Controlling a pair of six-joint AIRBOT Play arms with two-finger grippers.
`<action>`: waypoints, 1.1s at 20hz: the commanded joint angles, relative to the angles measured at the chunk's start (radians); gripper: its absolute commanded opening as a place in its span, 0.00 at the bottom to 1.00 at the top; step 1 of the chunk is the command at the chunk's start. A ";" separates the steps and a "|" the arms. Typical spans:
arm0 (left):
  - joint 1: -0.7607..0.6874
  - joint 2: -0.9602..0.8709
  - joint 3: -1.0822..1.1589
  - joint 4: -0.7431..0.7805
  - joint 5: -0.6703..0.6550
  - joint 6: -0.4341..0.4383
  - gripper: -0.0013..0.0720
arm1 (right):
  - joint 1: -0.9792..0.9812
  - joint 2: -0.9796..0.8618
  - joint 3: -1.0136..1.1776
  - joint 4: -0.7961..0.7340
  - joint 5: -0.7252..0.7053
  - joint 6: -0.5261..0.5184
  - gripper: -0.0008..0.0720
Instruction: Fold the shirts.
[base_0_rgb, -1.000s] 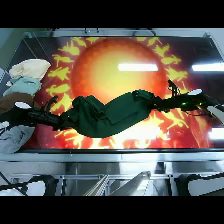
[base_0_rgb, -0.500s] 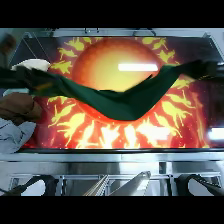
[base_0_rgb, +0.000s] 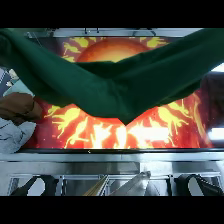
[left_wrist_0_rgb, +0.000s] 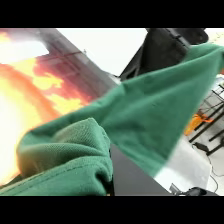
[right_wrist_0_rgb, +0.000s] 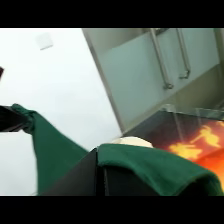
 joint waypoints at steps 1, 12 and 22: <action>0.094 0.041 -0.126 -0.008 -0.022 -0.002 0.05 | 0.000 0.049 -0.006 -0.169 -0.106 0.039 0.04; -0.220 -0.719 -0.399 -0.019 0.138 0.193 0.53 | 0.338 -0.761 -0.119 -0.360 -0.536 -0.030 0.44; -0.182 -0.956 -0.043 0.184 -0.100 -0.053 0.97 | 0.091 -0.877 -0.133 -0.612 -0.095 0.084 0.52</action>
